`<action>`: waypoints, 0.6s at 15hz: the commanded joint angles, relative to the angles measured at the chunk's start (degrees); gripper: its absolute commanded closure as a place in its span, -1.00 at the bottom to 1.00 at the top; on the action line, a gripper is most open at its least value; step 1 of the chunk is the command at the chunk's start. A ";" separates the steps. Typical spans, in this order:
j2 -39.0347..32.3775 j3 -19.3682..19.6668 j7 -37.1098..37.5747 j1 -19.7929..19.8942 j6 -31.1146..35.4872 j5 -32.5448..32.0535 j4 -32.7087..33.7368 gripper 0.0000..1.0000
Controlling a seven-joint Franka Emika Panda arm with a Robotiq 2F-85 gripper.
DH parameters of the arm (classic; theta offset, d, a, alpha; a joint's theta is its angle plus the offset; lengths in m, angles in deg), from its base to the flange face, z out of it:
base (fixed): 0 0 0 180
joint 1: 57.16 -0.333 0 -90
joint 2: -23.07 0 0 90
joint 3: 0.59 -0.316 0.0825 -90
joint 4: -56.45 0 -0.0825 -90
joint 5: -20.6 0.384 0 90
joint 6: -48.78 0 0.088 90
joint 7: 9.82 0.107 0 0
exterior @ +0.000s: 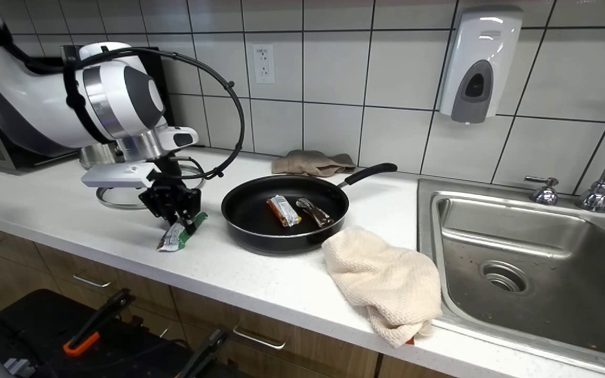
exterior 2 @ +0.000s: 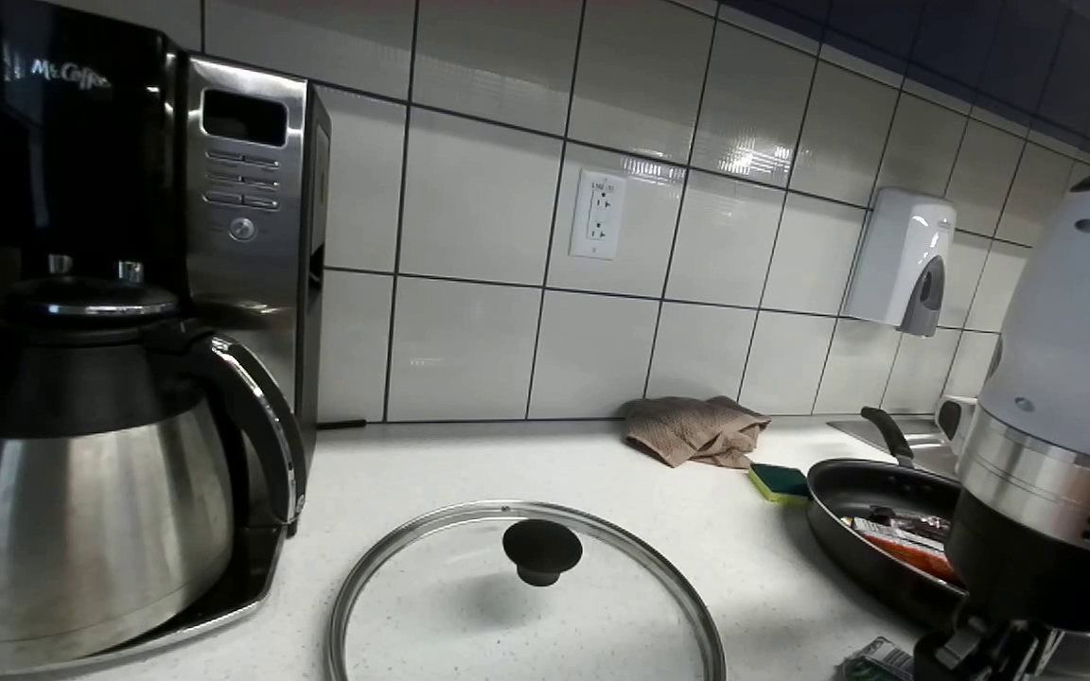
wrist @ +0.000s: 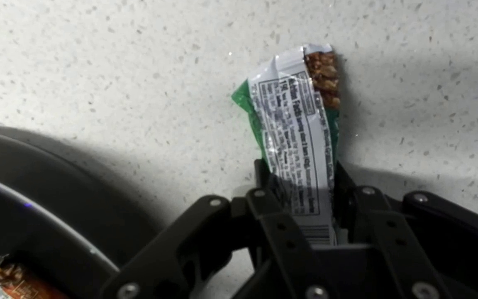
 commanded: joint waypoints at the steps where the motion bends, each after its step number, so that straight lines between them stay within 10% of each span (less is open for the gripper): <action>1: 1.04 -1.84 -3.49 0.25 0.98 5.84 -1.14 0.79; 9: 6.26 -2.44 -9.94 0.22 -5.45 10.37 0.36 0.79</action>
